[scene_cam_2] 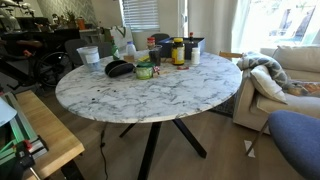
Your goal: Put the small orange container on top of the white container on the left
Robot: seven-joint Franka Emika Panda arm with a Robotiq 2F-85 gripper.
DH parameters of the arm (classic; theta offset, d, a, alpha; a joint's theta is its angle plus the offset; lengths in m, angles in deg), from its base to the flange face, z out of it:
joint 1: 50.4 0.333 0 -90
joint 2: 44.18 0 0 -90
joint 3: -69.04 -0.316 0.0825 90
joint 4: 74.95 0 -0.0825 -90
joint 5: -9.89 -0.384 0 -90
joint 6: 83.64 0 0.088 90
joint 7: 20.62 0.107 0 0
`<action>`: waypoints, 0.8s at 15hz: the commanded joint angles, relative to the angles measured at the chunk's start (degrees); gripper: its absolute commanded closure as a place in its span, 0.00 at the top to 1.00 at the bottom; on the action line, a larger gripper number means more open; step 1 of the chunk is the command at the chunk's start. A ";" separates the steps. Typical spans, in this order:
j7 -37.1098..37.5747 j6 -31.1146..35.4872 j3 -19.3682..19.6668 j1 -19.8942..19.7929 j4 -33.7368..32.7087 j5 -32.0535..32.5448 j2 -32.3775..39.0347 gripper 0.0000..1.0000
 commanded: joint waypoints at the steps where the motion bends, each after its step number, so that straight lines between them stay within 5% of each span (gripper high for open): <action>1: -0.71 -8.50 0.48 -1.64 -12.36 6.17 11.60 1.00; 9: -0.07 -6.97 0.72 -1.91 -15.85 7.74 14.95 1.00; 12: -3.41 2.94 0.76 -1.78 -14.62 7.92 16.49 1.00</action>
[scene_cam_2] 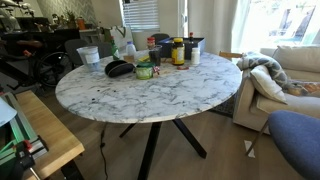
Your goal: Put the small orange container on top of the white container on the left
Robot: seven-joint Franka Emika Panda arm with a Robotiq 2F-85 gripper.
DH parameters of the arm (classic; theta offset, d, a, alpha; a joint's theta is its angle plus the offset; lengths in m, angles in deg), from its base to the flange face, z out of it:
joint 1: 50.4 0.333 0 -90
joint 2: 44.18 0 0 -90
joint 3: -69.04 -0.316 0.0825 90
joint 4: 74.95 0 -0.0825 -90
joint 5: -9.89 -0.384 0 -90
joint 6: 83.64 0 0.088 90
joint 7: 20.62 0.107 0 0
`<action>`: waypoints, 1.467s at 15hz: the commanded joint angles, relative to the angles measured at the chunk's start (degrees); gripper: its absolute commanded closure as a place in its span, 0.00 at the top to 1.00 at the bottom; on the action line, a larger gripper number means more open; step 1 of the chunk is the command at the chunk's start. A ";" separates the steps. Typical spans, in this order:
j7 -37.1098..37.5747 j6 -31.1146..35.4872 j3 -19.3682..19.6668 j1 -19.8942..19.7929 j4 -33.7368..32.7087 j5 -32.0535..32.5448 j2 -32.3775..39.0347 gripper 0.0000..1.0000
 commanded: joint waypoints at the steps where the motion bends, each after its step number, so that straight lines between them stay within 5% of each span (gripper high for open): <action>1: -3.44 10.44 0.44 0.03 0.44 -0.69 3.11 1.00; 8: -14.48 7.59 -2.40 0.59 -12.47 -11.91 17.72 1.00; 9: -11.90 10.24 -2.12 0.68 -7.06 -9.80 13.01 1.00; 16: -12.02 10.35 -2.36 0.56 -8.30 -9.89 13.86 1.00; 18: -12.59 15.16 -2.59 0.74 -8.95 -9.76 16.68 1.00; 22: -13.88 13.64 -3.74 -0.02 -12.93 -11.89 23.09 1.00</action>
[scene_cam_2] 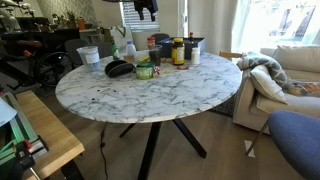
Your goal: Put the small orange container on top of the white container on the left
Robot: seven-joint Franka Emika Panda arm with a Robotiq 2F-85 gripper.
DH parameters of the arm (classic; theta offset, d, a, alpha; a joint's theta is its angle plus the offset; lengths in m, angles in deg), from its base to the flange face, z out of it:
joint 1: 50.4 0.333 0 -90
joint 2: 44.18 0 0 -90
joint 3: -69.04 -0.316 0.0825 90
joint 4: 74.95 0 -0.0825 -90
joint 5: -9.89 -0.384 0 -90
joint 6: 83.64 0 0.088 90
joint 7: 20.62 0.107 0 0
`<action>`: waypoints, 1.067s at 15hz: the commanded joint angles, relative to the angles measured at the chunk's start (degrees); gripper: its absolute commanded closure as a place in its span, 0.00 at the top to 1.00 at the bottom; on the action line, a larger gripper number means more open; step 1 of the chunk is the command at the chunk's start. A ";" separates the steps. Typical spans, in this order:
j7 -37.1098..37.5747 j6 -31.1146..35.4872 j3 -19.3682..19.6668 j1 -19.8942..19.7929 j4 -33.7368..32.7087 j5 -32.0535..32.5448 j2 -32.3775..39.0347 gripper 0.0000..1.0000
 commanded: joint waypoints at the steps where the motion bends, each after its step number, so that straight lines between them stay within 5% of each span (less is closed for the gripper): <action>1: -2.01 -0.74 -1.41 -0.83 -4.78 -1.91 6.76 1.00; 16: -6.05 -5.77 -5.90 -3.17 -16.37 -4.67 18.50 1.00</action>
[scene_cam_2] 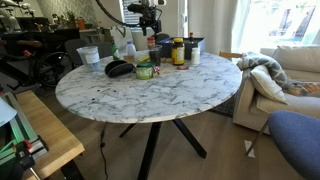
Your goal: Put the small orange container on top of the white container on the left
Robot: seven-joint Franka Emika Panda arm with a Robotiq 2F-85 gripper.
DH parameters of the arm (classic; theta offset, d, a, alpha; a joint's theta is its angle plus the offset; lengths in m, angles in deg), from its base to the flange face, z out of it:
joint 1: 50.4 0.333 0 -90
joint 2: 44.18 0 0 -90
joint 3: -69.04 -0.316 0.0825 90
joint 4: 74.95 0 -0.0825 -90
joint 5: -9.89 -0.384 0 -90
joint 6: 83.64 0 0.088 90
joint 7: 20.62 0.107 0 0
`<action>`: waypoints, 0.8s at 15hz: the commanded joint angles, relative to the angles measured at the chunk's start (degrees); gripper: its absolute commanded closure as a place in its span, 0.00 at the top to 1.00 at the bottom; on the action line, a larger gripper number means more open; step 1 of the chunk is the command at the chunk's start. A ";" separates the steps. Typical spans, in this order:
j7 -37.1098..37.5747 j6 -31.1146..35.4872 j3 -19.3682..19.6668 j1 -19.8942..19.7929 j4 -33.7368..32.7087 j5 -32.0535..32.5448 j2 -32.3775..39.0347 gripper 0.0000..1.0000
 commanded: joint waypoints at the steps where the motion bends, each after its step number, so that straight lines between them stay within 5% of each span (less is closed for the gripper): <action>1: -0.32 -3.41 -0.63 -0.88 -2.74 -0.25 2.00 1.00; 8: -0.91 -4.87 -0.72 -1.38 -4.30 -0.42 3.36 0.97; 10: -0.87 -5.12 -0.73 -1.44 -4.79 -0.34 3.85 0.73; 12: -0.95 -5.71 -0.85 -1.48 -5.22 -0.38 4.15 0.61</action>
